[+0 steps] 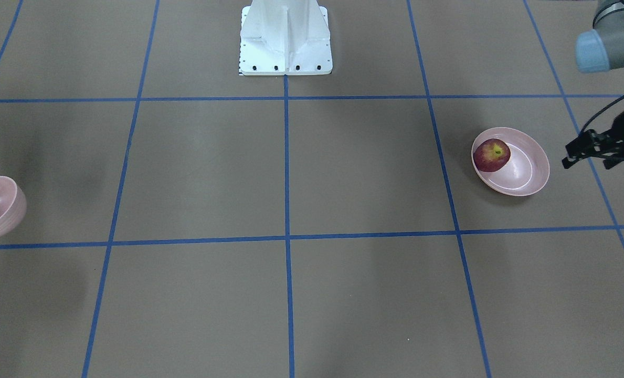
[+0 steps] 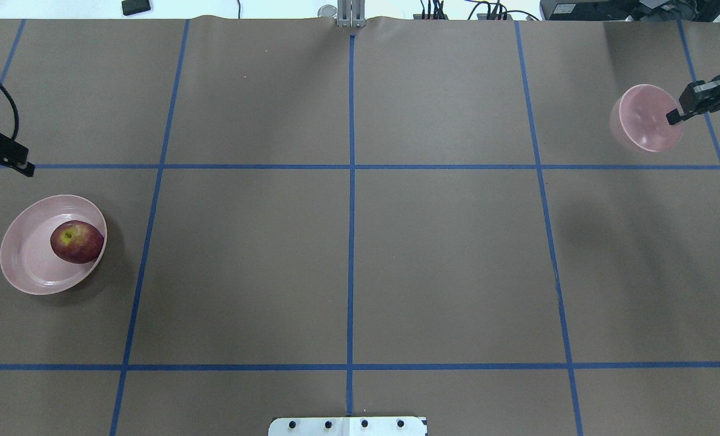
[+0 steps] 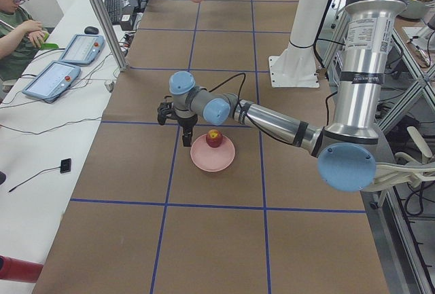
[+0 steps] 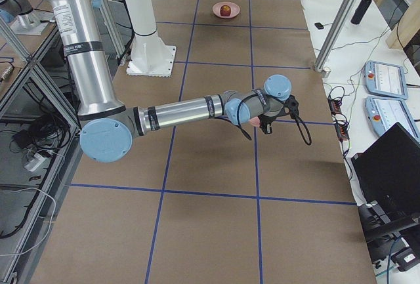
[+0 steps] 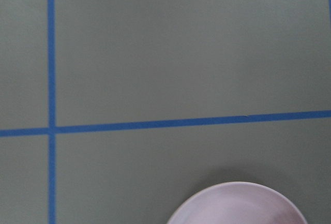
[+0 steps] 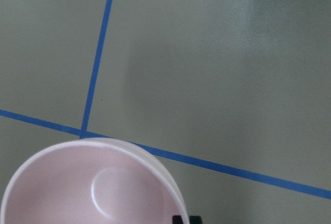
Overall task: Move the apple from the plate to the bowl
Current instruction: 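Grasp the pink bowl rim with right gripper while left reaches toward apple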
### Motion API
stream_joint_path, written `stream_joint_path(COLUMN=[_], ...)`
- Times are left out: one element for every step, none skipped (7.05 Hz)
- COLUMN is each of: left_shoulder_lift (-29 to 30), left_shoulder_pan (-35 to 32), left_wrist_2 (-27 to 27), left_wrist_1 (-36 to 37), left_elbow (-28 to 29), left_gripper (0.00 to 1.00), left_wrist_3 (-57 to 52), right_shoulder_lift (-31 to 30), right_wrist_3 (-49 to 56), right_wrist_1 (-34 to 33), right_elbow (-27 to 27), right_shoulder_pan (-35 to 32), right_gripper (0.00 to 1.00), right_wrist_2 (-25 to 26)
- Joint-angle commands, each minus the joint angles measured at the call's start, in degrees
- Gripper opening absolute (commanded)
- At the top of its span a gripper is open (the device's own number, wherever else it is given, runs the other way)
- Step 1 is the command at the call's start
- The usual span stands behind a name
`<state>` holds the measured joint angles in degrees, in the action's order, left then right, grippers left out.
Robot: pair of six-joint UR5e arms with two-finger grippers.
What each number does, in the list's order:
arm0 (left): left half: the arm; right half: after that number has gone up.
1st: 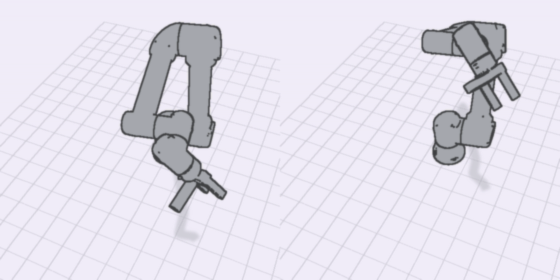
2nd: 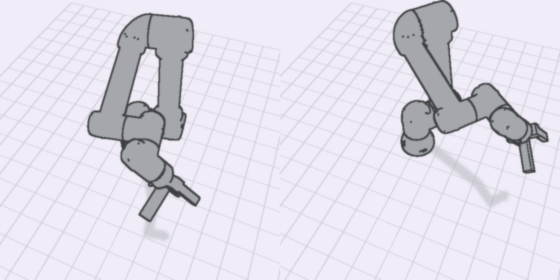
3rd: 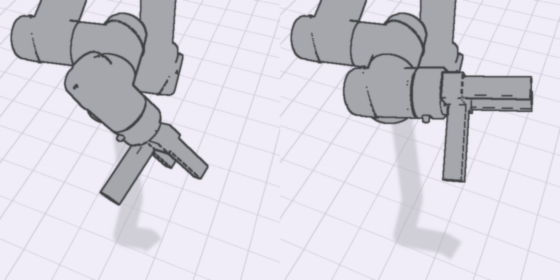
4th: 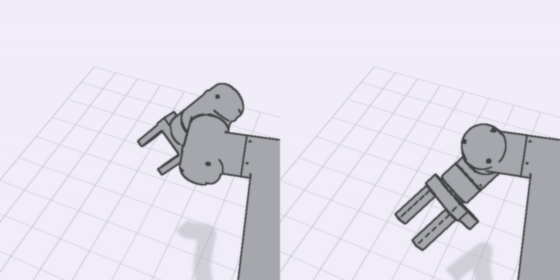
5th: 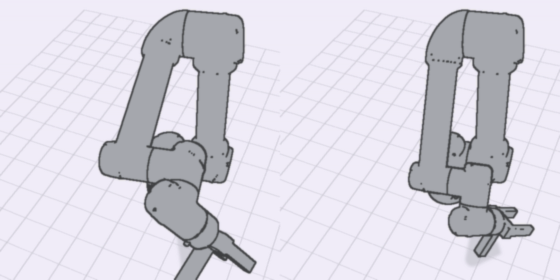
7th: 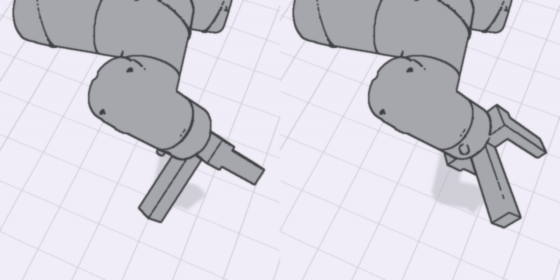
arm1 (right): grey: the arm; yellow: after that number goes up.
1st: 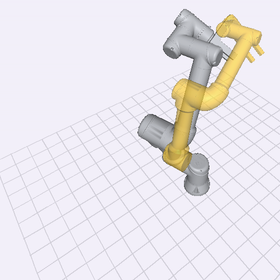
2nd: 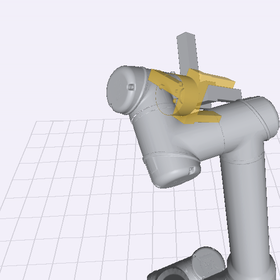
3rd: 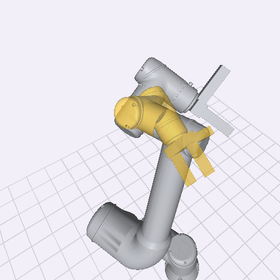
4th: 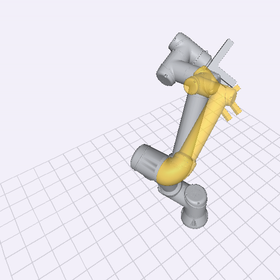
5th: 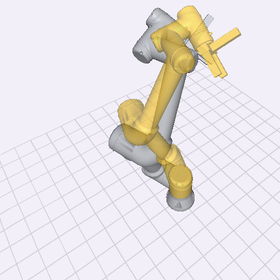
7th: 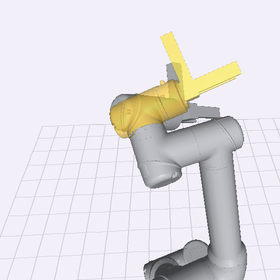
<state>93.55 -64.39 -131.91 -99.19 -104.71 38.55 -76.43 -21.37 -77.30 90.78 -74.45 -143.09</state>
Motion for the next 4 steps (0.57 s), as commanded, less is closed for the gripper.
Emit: stream_joint_path(left_shoulder_lift=[-4.75,-5.21,-5.22,-5.30], left_shoulder_pan=[8.19,11.01,12.69,13.49], left_wrist_2=[2.60,3.32,3.93,4.64], left_wrist_1=[-11.21,-14.08,-14.45,-14.46], left_elbow=[-1.38,-1.46,-1.38,-1.38], left_gripper=[0.98,0.98,0.98,0.98], left_wrist_3=[12.11,17.47,18.13,18.14], right_shoulder_lift=[2.94,3.57,4.79,5.41], right_wrist_3=[-10.04,-14.44,-18.14,-19.05], right_wrist_1=[-2.49,-2.59,-2.59,-2.59], right_elbow=[3.95,6.32,6.95,7.39], right_shoulder_pan=[4.46,6.57,7.90,8.78], right_gripper=[0.00,0.00,0.00,0.00], right_wrist_2=[1.41,2.63,3.08,3.35])
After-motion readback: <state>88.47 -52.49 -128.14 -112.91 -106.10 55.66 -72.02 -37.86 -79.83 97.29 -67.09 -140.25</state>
